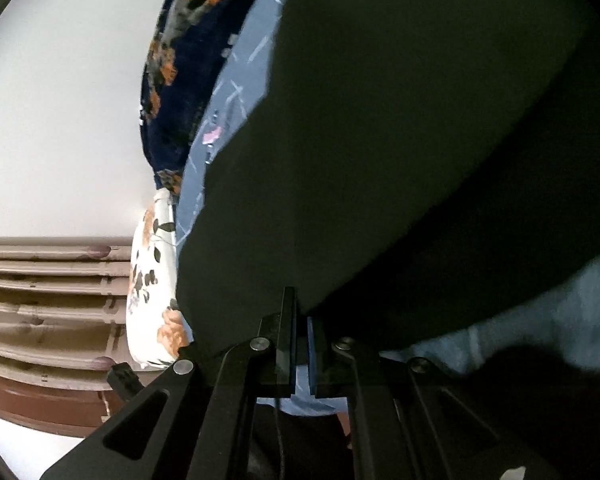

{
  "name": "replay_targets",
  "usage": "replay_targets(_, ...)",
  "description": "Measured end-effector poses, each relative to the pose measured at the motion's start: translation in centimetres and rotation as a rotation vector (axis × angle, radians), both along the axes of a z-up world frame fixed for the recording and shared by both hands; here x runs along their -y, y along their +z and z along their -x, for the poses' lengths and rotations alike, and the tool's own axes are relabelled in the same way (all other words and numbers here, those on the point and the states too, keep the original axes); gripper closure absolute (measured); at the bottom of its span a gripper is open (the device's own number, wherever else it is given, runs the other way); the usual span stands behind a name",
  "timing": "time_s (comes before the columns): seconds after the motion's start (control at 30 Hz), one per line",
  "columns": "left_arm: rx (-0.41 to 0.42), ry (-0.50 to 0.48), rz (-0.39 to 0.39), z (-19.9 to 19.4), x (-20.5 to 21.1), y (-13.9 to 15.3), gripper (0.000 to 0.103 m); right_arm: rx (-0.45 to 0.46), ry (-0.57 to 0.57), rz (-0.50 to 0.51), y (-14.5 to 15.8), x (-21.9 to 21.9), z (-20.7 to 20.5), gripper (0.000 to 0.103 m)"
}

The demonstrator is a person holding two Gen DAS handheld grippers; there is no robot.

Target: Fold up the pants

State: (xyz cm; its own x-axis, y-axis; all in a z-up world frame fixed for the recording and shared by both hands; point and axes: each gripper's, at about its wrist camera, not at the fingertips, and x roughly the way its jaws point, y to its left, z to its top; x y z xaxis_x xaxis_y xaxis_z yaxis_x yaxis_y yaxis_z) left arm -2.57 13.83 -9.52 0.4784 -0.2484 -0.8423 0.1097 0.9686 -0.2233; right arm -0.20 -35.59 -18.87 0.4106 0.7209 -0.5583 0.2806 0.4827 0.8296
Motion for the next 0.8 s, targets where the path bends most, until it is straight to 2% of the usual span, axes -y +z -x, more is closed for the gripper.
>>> replay_targets(0.1, 0.010, 0.009, -0.011, 0.0, -0.2, -0.1, 0.083, -0.007, 0.003, 0.006, -0.4, -0.4, 0.0, 0.098)
replay_targets(0.2, 0.022, 0.023, -0.056, 0.2, -0.3, -0.1, 0.072, -0.008, 0.012, 0.017, -0.6, -0.7, 0.0, 0.098)
replay_targets(0.27, 0.026, 0.059, -0.087, 0.4, -0.9, -0.1, 0.048, -0.009, 0.011, 0.011, -0.7, -0.8, 0.1, 0.098)
replay_targets(0.3, 0.033, 0.085, -0.091, 0.6, -1.4, 0.0, 0.045, -0.006, 0.011, 0.014, -0.6, -0.8, 0.1, 0.098)
replay_targets(0.4, 0.036, 0.117, -0.053, 0.8, -2.7, 0.0, 0.044, -0.003, 0.018, 0.008, -0.8, -1.0, 0.2, 0.098)
replay_targets(0.63, 0.094, 0.182, -0.100, 0.8, -4.1, 1.0, 0.044, -0.001, 0.026, 0.004, -0.8, -1.6, 0.0, 0.098)
replay_targets(0.73, 0.092, 0.216, -0.069, 0.1, -5.3, 1.0, 0.044, -0.003, 0.032, -0.003, -0.7, -1.9, 0.0, 0.098)
replay_targets(0.8, 0.092, 0.240, -0.080, -0.1, -5.8, 1.1, 0.044, -0.001, 0.043, -0.004, -0.6, -2.2, 0.0, 0.098)
